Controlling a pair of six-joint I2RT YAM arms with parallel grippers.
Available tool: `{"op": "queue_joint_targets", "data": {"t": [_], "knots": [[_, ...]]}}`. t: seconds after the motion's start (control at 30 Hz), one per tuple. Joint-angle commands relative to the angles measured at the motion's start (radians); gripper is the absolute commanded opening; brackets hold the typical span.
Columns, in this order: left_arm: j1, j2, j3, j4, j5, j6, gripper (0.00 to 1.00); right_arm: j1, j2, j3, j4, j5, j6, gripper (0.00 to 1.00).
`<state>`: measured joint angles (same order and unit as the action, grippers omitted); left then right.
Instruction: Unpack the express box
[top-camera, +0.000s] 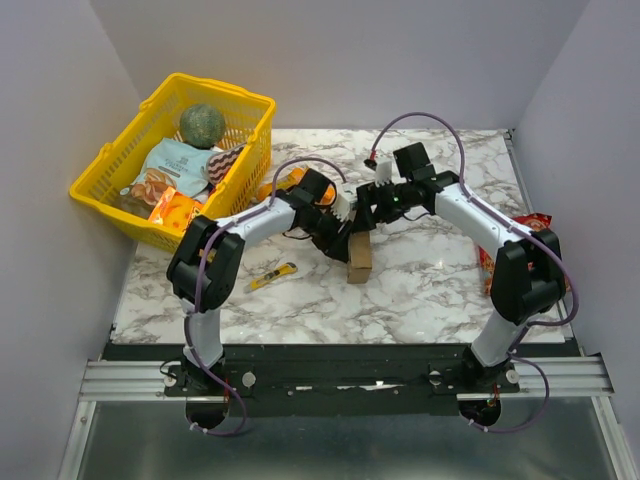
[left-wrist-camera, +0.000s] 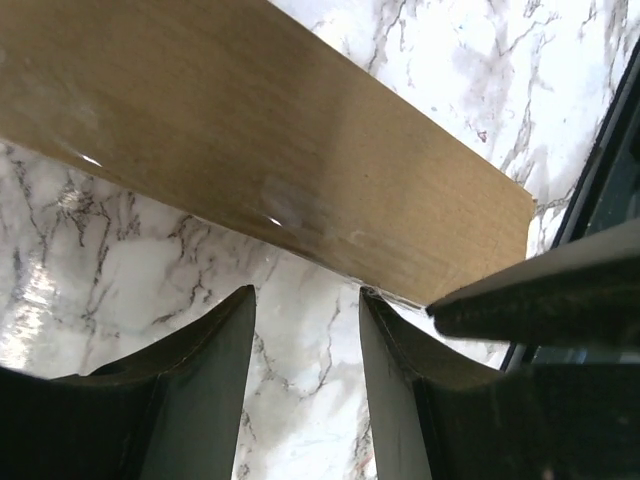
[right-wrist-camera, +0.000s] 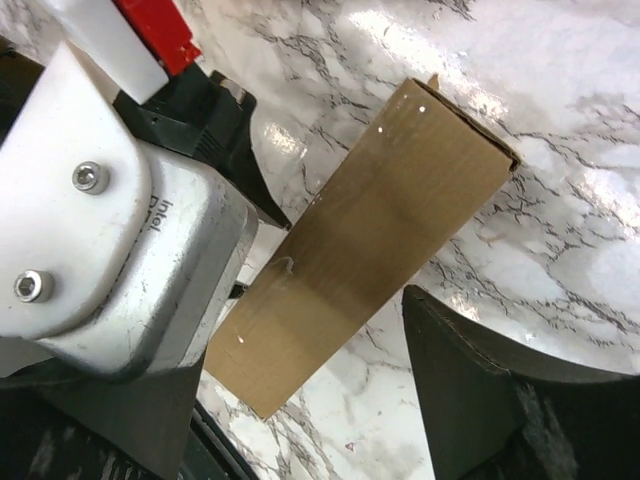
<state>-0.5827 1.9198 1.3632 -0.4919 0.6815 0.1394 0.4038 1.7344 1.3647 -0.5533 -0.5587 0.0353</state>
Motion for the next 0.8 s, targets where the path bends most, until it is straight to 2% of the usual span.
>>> {"op": "queue_joint_targets", "data": {"t": [0.0, 0.03, 0.07, 0.23, 0.5, 0.77], "knots": [[0.010, -0.082, -0.053, -0.007, 0.043, -0.008, 0.54, -0.005, -0.027, 0.042, -0.059, 0.127, -0.058, 0.85], [0.026, -0.096, -0.067, -0.014, 0.039, -0.006, 0.54, -0.003, -0.036, 0.042, -0.066, 0.150, -0.069, 0.88], [0.040, -0.110, -0.072, -0.017, 0.036, -0.011, 0.54, 0.000, -0.039, 0.043, -0.083, 0.190, -0.074, 1.00], [0.150, -0.160, -0.036, -0.016, -0.020, -0.049, 0.55, 0.041, -0.050, 0.042, -0.097, 0.316, -0.066, 1.00], [0.158, -0.130, -0.030, 0.007, -0.074, -0.092, 0.56, 0.125, -0.023, 0.054, -0.111, 0.345, 0.031, 1.00], [0.156, -0.087, -0.043, 0.050, -0.060, -0.135, 0.56, 0.136, 0.028, 0.053, -0.120, 0.384, 0.069, 1.00]]}}
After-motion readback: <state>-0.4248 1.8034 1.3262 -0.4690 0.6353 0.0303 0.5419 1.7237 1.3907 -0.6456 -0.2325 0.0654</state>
